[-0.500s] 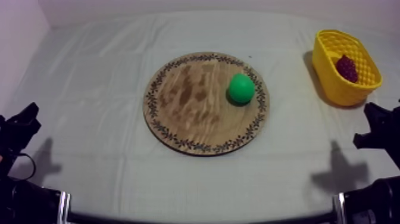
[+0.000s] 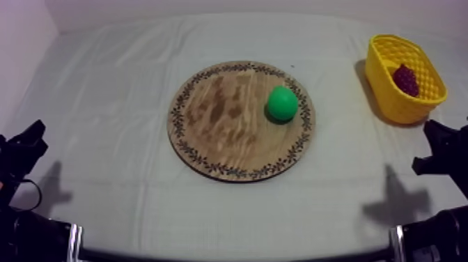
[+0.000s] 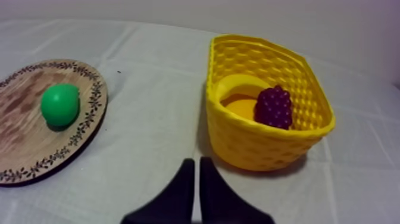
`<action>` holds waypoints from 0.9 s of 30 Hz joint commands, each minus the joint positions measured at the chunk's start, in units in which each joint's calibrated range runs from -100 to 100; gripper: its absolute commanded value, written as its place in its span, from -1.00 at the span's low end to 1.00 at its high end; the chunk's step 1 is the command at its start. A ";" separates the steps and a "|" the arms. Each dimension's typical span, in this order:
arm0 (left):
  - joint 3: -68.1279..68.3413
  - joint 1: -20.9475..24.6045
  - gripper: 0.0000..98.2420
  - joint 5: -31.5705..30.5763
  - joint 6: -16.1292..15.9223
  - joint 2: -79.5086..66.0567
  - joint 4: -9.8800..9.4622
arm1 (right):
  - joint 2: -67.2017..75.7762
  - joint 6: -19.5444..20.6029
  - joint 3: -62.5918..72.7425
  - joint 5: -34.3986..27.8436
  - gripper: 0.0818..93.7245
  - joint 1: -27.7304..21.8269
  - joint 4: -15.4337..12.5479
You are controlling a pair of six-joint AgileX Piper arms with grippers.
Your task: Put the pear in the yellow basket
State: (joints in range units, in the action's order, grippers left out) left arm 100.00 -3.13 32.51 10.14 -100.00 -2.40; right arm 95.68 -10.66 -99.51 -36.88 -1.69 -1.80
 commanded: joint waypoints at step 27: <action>0.00 -0.02 -1.00 -0.01 -0.01 0.00 -0.02 | -53.76 14.50 68.74 -33.40 -0.99 33.11 15.72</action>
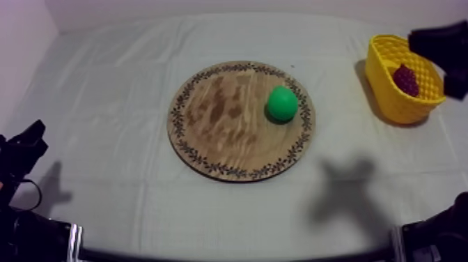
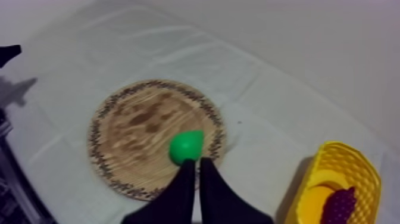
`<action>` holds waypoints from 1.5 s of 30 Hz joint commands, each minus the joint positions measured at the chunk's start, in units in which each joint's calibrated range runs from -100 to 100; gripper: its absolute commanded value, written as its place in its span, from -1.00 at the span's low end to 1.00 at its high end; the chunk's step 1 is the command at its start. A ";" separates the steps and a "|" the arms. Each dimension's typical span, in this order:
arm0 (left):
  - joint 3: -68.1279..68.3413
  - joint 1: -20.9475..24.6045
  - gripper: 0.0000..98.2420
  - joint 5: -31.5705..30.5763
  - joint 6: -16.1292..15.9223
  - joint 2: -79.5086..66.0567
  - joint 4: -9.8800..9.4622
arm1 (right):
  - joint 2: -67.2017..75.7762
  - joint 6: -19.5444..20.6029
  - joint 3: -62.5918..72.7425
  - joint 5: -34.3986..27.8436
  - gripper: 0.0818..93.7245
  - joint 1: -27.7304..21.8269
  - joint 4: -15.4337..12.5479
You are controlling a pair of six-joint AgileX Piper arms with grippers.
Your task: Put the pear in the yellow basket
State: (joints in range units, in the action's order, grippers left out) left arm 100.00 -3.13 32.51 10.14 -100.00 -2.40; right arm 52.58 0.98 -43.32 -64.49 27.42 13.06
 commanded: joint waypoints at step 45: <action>0.00 -0.02 -1.00 -0.01 -0.01 0.00 -0.02 | -68.67 19.56 43.24 -33.57 -1.00 -0.74 0.37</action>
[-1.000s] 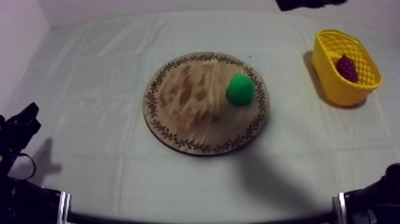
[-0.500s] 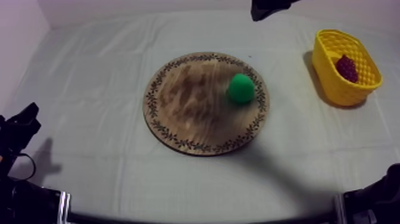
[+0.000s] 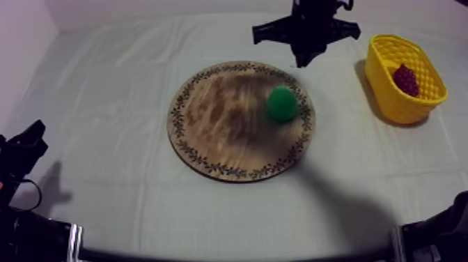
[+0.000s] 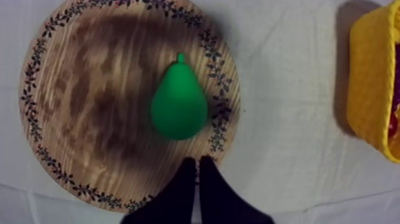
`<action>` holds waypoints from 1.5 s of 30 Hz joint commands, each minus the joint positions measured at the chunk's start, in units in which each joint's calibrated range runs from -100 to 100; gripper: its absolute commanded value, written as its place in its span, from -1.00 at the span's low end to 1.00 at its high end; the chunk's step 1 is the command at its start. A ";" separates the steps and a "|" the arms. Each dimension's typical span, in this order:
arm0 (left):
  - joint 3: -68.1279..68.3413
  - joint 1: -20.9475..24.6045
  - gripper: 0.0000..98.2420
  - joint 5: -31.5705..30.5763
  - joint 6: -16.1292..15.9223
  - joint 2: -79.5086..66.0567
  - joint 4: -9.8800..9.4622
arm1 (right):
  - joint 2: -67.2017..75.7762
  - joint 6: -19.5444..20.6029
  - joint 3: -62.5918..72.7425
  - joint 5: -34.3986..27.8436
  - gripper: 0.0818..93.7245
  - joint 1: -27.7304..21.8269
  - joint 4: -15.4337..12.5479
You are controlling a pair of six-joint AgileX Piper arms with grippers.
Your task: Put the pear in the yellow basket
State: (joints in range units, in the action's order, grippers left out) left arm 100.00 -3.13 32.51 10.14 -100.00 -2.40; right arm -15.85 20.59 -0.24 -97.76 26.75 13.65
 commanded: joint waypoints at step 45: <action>0.00 -0.02 -1.00 -0.01 -0.01 0.00 -0.02 | -19.86 -2.28 -4.89 20.36 0.74 -2.68 -6.01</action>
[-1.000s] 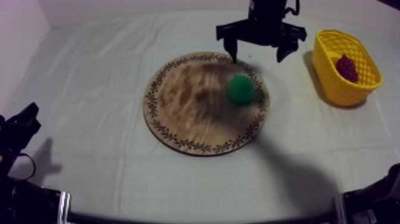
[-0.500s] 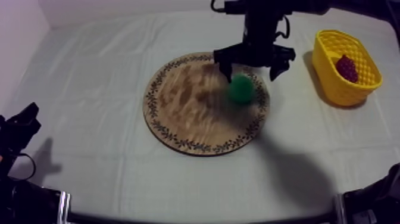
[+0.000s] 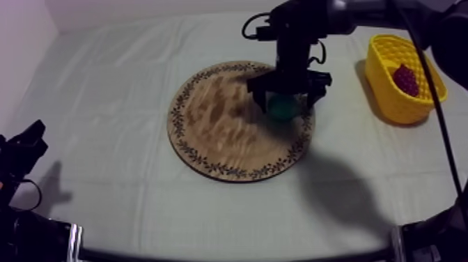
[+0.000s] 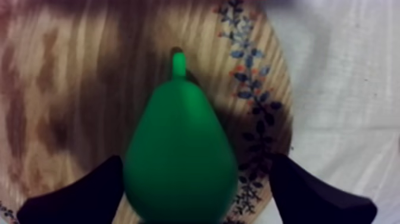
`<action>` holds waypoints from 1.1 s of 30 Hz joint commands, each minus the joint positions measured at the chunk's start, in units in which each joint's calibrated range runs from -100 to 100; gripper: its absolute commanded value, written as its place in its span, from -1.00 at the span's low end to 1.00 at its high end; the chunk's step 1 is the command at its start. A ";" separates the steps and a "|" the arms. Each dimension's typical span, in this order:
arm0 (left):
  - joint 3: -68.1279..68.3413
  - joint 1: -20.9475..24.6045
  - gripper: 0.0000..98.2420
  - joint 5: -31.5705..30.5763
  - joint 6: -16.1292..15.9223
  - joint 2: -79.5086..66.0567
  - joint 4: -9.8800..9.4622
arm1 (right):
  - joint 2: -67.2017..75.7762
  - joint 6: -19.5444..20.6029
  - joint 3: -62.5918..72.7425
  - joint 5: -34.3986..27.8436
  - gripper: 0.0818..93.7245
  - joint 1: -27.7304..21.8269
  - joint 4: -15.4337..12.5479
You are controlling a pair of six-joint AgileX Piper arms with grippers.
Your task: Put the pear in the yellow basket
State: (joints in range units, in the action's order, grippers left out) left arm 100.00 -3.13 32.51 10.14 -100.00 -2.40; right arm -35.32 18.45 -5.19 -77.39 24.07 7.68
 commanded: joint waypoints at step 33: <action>0.00 -0.02 -1.00 -0.01 -0.01 0.00 -0.02 | 38.15 -17.83 -6.46 12.05 -0.17 -17.40 9.34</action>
State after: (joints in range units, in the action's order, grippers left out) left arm 100.00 -3.13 32.51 10.14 -100.00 -2.40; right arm -0.44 3.37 -11.64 -68.38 10.64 16.89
